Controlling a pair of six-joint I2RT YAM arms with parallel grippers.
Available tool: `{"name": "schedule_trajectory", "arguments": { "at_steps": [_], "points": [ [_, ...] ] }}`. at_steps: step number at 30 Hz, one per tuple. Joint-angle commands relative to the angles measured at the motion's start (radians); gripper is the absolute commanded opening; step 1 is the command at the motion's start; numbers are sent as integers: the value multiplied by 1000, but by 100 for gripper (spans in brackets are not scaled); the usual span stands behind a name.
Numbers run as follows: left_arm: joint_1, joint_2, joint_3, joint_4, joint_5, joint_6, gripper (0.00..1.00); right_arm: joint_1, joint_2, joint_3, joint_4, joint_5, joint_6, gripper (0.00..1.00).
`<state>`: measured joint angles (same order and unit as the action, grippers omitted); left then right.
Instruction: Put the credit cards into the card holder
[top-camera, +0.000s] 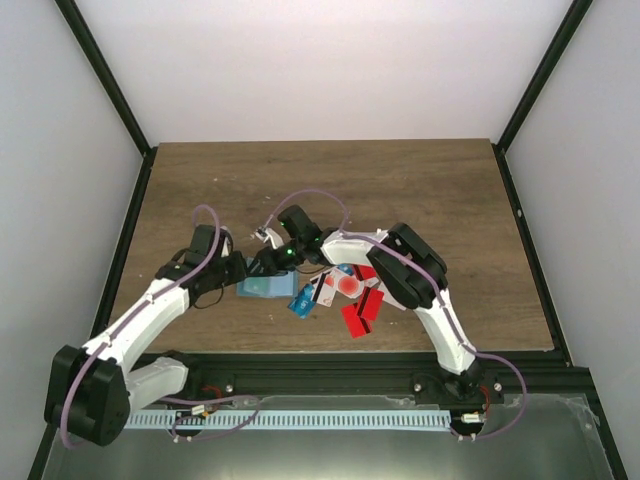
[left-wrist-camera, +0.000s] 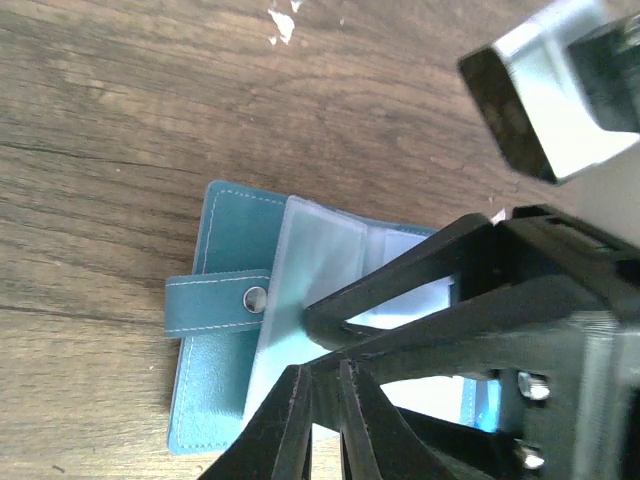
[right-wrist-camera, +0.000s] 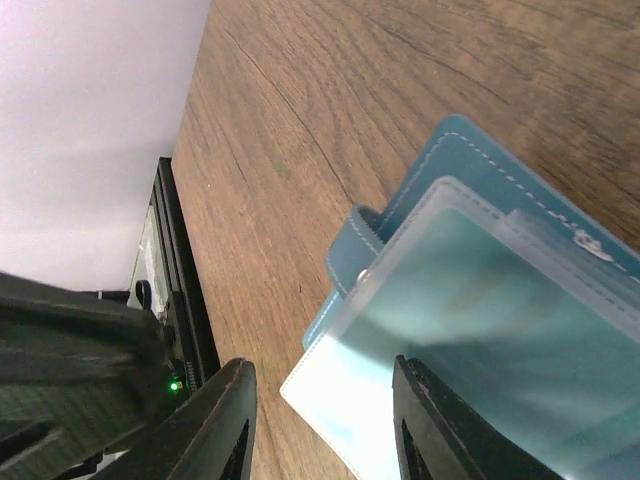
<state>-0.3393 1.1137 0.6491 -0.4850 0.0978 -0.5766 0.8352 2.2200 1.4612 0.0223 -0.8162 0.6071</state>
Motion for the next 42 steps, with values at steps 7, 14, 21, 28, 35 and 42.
{"name": "schedule_trajectory", "arguments": {
  "at_steps": [7,14,21,28,35,42],
  "points": [
    [2,-100,15,-33,0,-25,14,15,-53,57,-55,-6,-51,41],
    [-2,-132,11,-8,81,-7,15,15,-202,-27,-116,96,-102,42],
    [-62,-156,-7,67,175,-1,19,13,-386,-213,-211,333,-111,42],
    [-248,-84,-29,215,187,-26,22,13,-607,-469,-389,612,-28,48],
    [-433,107,5,376,183,-41,23,-36,-776,-645,-516,809,63,59],
    [-524,351,104,439,196,-13,24,-83,-793,-744,-505,815,129,56]
  ]
}}
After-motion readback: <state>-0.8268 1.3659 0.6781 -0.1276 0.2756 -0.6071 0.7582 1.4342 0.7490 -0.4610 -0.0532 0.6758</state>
